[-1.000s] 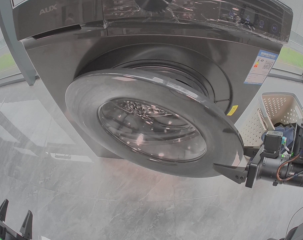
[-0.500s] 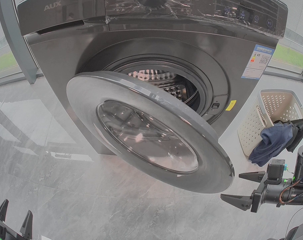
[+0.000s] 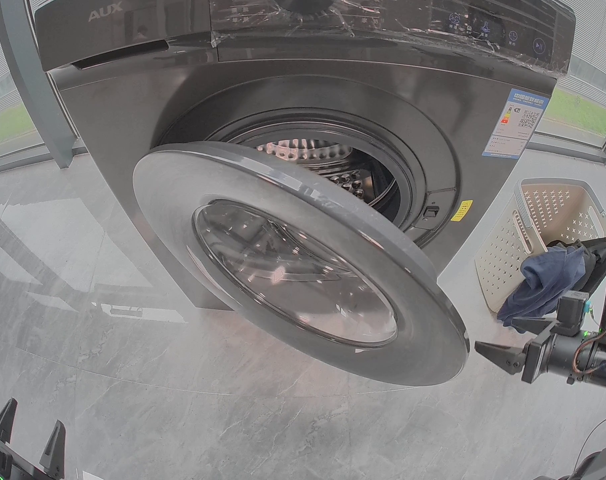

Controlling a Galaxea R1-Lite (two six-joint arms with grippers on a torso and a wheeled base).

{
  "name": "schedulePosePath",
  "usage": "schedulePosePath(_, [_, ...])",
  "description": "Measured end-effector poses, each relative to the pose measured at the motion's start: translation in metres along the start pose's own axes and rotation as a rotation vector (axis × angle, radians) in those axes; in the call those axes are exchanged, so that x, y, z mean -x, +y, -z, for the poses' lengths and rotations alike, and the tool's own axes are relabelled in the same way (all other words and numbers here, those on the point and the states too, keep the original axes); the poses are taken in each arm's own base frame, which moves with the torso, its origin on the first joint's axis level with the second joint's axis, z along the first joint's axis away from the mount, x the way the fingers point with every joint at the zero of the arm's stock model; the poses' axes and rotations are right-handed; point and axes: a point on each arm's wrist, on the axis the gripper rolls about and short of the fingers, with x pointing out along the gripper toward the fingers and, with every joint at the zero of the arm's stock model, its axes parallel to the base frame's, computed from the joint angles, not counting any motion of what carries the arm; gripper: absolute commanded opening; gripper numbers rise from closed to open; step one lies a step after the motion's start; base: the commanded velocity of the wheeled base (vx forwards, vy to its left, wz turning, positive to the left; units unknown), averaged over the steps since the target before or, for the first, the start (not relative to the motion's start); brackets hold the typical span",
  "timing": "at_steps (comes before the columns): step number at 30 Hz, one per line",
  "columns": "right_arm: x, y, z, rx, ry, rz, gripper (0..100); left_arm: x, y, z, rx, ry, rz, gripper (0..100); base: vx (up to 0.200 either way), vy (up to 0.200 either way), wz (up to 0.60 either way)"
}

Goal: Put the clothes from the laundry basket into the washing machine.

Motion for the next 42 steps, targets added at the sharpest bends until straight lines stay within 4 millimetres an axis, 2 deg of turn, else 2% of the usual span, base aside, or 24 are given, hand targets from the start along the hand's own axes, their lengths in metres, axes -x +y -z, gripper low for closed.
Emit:
schedulePosePath(4, [-0.009,-0.001,-0.019,0.003,-0.048,0.015,100,0.0,0.0,0.0,0.0,0.0,0.0,100,0.0,0.0,0.0])
schedulePosePath(7, [-0.017,0.007,-0.026,0.014,-0.053,-0.004,100,0.0,0.0,0.0,0.0,0.0,0.001,100,0.0,0.0,0.0])
schedulePosePath(12, [-0.025,0.026,-0.02,0.025,-0.015,-0.064,100,0.0,0.0,0.0,0.0,0.0,0.0,100,0.0,0.0,0.0])
schedulePosePath(18, [-0.018,0.038,0.005,0.043,0.072,-0.128,100,0.0,0.0,0.0,0.0,0.0,0.0,100,0.0,0.0,0.0])
schedulePosePath(22, [-0.017,0.038,0.004,0.042,0.059,-0.125,100,0.0,0.0,0.0,0.0,0.0,0.001,100,0.0,0.0,0.0])
schedulePosePath(26, [-0.021,0.04,-0.003,0.038,0.039,-0.123,100,0.0,0.0,0.0,0.0,0.0,0.0,100,-0.2,0.0,0.0])
schedulePosePath(32, [-0.044,0.042,-0.023,0.021,0.008,-0.087,100,0.0,0.0,0.0,0.0,0.0,0.001,100,-0.133,0.0,0.0])
schedulePosePath(42, [-0.105,0.046,-0.058,-0.012,-0.048,-0.001,100,0.0,0.0,0.0,0.0,0.0,0.001,100,0.0,0.0,0.0])
